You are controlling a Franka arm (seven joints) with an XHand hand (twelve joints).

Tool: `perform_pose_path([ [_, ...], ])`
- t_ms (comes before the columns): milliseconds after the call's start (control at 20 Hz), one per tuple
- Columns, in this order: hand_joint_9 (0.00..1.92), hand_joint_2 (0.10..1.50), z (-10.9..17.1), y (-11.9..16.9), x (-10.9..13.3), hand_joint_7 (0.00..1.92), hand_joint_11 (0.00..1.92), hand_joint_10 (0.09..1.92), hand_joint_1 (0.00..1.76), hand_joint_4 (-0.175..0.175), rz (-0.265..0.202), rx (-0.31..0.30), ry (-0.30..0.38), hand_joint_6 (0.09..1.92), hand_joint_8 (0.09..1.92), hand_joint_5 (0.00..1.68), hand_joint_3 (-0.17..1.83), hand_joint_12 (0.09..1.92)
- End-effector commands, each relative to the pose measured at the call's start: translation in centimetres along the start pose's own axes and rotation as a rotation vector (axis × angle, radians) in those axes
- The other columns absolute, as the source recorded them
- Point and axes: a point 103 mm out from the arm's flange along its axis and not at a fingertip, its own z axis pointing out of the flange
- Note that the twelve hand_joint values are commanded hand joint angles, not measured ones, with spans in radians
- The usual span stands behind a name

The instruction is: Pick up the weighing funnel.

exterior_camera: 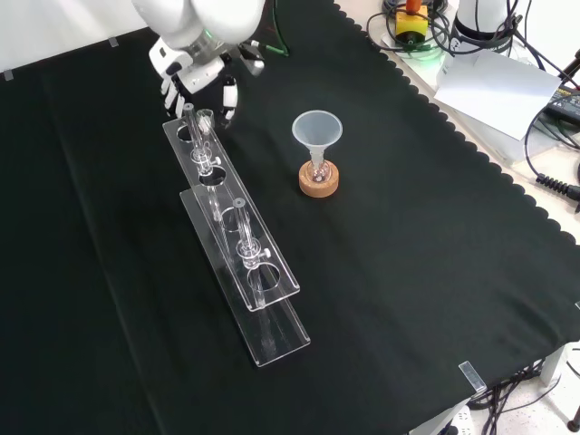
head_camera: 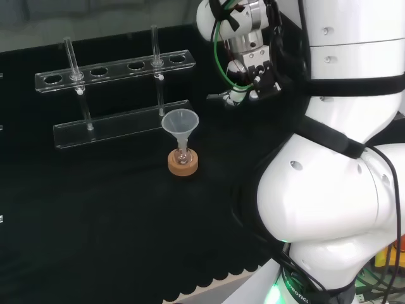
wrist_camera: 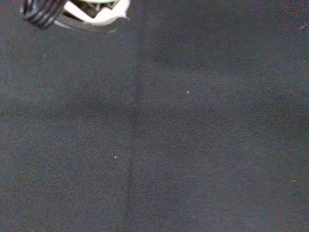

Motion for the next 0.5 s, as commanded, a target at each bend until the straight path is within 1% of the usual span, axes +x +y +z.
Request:
perform_pose_path([
  [50, 0.82, 0.70, -2.6, -3.8, -0.6, 0.51, 0.57, 0.51, 1.08, 0.175, 0.002, 0.003, -0.054, 0.97, 0.65, 1.11, 0.71, 1.25],
  [250, 0.82, 0.70, -3.8, -6.2, -0.2, 0.51, 0.58, 0.51, 1.08, 0.175, 0.008, 0.002, -0.101, 0.97, 0.65, 1.12, 0.71, 1.25],
  [500, 0.82, 0.70, -4.5, -9.3, 0.4, 0.51, 0.58, 0.51, 1.08, 0.175, 0.020, 0.007, -0.138, 0.97, 0.65, 1.12, 0.71, 1.25],
])
